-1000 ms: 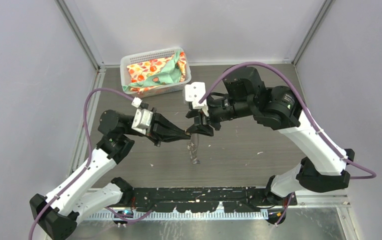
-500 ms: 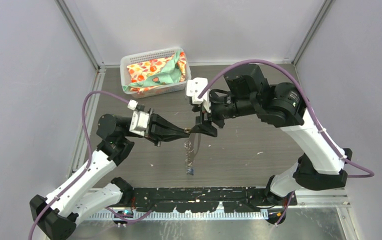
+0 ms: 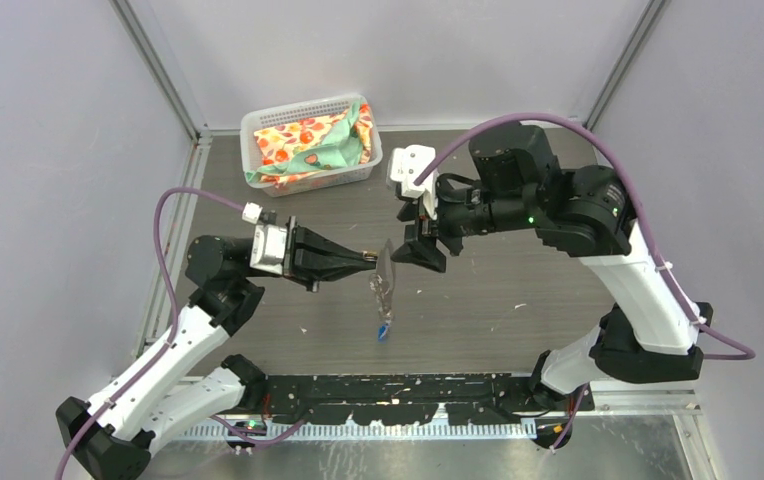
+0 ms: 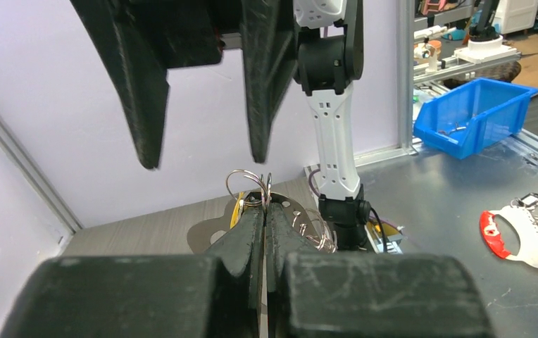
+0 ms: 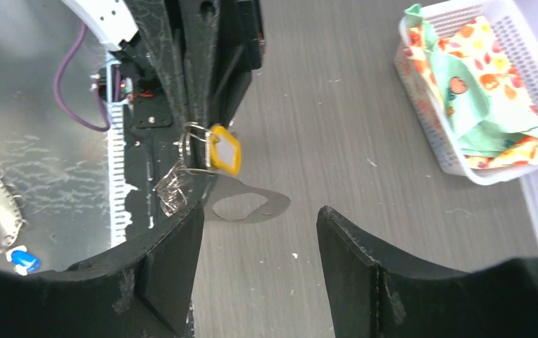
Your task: Put the keys on the keyring
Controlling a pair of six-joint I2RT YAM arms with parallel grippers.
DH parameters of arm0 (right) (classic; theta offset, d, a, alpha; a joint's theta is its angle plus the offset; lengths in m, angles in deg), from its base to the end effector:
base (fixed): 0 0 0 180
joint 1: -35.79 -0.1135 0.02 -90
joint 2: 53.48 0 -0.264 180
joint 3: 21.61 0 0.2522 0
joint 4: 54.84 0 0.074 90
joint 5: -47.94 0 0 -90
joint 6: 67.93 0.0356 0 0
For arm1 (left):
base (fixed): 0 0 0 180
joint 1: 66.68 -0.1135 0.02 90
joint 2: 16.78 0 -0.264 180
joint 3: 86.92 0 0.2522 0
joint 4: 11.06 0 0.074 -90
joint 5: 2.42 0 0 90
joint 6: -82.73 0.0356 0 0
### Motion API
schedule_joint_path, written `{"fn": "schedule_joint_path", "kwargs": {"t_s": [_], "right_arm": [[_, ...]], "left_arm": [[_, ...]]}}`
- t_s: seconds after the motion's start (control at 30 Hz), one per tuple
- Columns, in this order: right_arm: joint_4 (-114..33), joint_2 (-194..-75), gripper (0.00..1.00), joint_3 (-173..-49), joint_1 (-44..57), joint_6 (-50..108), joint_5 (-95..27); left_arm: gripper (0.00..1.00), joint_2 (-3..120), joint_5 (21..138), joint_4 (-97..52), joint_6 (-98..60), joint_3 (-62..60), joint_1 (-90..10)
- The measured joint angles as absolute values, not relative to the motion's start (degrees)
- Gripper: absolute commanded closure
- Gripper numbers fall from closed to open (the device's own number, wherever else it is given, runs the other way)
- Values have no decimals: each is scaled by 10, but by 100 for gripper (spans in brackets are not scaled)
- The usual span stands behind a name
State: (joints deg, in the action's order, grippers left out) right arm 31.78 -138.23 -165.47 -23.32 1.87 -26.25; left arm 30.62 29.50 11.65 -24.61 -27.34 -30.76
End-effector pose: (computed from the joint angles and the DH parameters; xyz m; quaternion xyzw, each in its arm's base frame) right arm 0.1053 0.1949 0.5428 -0.5953 0.6065 0.2820 0.4453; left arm 0.1151 -0.1207 0.4141 0.4900 0.3297 -0.5482 0.5922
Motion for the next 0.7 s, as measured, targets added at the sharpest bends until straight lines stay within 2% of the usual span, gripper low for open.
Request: {"fn": "schedule_joint_path", "kwargs": {"t_s": [0.23,0.7], "right_arm": [[249,-1361,42,-1567,-233,40,-215],[192,-1356,66,-1563,-233,55,-167]], "left_arm": [[100,306,320,109,-232,-273,-308],[100,299,353,81,-215,-273,-308]]}}
